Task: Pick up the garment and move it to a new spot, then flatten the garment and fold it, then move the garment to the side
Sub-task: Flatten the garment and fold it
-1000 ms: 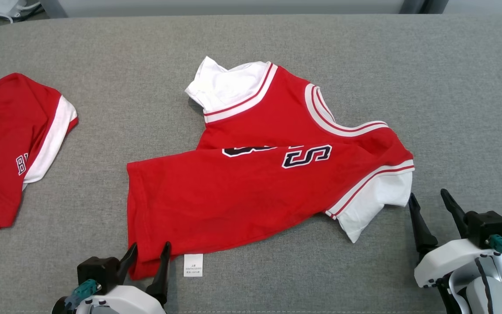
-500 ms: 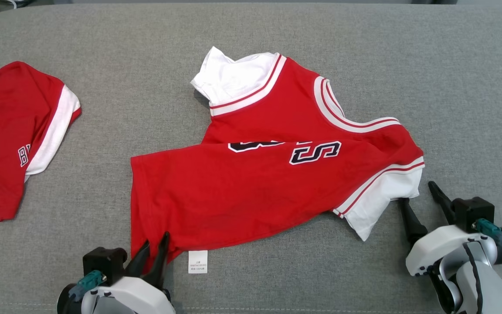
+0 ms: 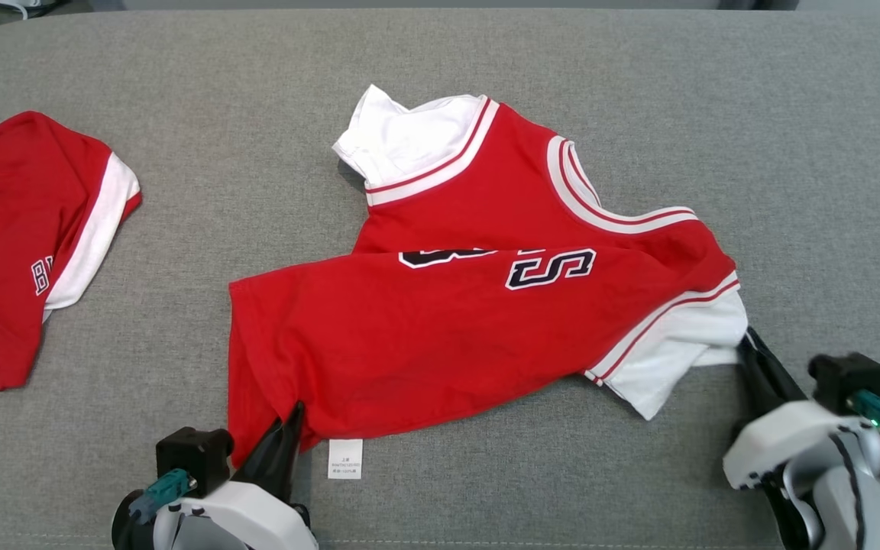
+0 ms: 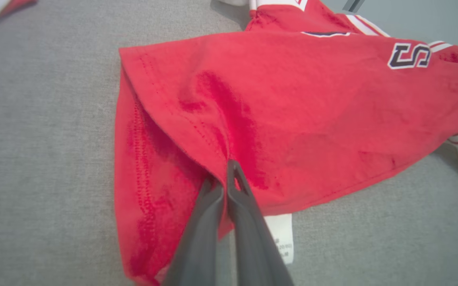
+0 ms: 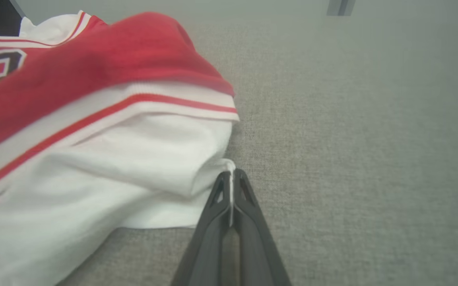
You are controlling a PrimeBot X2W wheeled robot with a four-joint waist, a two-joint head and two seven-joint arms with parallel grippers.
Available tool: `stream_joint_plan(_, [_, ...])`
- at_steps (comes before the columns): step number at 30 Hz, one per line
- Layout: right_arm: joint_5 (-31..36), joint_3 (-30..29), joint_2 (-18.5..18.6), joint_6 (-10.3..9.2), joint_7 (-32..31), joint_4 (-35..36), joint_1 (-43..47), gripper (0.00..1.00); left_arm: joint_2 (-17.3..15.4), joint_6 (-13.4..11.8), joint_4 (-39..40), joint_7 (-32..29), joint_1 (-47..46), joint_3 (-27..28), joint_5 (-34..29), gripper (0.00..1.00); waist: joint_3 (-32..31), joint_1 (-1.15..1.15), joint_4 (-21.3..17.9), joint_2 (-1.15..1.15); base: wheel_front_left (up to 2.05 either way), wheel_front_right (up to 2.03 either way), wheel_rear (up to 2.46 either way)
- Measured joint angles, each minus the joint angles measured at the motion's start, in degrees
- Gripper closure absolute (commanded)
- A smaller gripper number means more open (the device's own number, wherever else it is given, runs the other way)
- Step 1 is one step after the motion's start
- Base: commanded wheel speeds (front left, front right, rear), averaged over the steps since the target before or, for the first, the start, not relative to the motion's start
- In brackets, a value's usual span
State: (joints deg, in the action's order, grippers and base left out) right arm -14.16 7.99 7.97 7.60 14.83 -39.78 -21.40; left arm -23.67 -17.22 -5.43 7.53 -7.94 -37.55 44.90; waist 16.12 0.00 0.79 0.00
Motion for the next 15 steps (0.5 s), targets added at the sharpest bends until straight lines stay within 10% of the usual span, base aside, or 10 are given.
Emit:
stream_joint_plan(12, [-0.77,-11.88,-0.35,-0.02,-0.82,21.02,19.57,1.0,-3.22,-2.09,11.71,-3.56,5.67,-0.47,1.85,1.0,1.51,0.0,0.54,0.0,0.0,0.0,0.0])
stream_joint_plan(15, [-7.87,-11.73,-1.86,-0.03,-5.47,25.93,19.84,1.0,-4.59,0.66,12.88,-6.27,4.24,-0.09,4.2,1.0,2.61,0.0,0.26,0.0,0.0,0.0,0.0])
